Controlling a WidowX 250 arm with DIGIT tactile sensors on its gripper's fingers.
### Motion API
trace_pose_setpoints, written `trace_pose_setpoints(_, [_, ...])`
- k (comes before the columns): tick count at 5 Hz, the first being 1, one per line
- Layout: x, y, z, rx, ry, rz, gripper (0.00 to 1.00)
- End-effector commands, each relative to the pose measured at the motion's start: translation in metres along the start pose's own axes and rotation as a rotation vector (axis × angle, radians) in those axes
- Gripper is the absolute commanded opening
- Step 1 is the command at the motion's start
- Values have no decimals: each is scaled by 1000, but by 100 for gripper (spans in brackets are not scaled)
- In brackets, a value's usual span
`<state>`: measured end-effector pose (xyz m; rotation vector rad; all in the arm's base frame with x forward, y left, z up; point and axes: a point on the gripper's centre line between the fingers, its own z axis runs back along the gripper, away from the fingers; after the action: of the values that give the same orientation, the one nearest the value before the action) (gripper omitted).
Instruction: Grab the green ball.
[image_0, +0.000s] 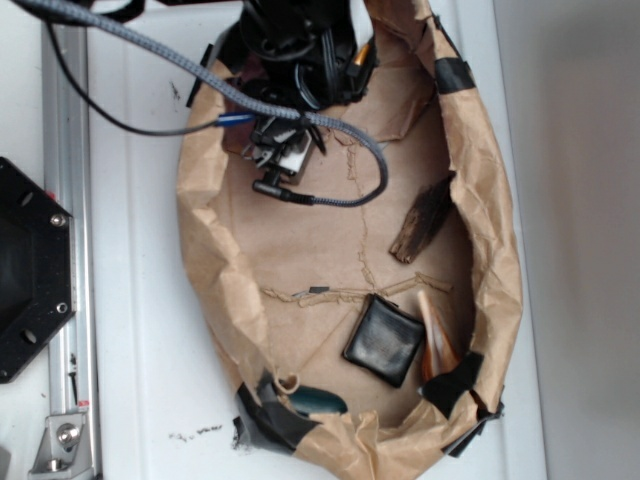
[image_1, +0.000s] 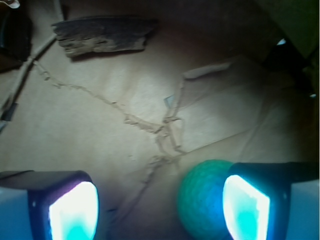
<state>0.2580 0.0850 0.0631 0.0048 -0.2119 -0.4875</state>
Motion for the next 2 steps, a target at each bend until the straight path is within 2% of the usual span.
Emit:
trace_pose_setpoints(1, [7,37,15,122,-40,3,100])
trace_pose_setpoints(2, [9,33,5,137,-42,-18,100])
